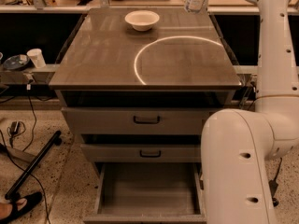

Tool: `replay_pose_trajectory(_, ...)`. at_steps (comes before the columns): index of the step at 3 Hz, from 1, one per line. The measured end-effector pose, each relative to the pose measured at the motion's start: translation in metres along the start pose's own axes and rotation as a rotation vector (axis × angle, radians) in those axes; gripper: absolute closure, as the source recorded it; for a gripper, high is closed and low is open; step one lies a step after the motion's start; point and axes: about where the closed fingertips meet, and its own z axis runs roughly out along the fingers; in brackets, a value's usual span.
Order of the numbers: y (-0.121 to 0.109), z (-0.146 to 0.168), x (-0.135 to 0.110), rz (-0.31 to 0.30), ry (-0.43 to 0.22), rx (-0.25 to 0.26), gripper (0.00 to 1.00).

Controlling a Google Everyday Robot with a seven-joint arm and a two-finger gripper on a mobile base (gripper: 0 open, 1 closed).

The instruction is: Place blue plastic bottle into bottom drawer

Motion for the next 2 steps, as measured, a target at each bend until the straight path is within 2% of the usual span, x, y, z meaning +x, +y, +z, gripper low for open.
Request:
replay_pose_trajectory(1, 0.0110, 0.0015, 0.0139, -0.012, 0.076, -0.035, 1.00)
replay_pose_trajectory(2, 0.0111, 0.0014, 0.0139, -0.012, 0.076, -0.035, 1.00)
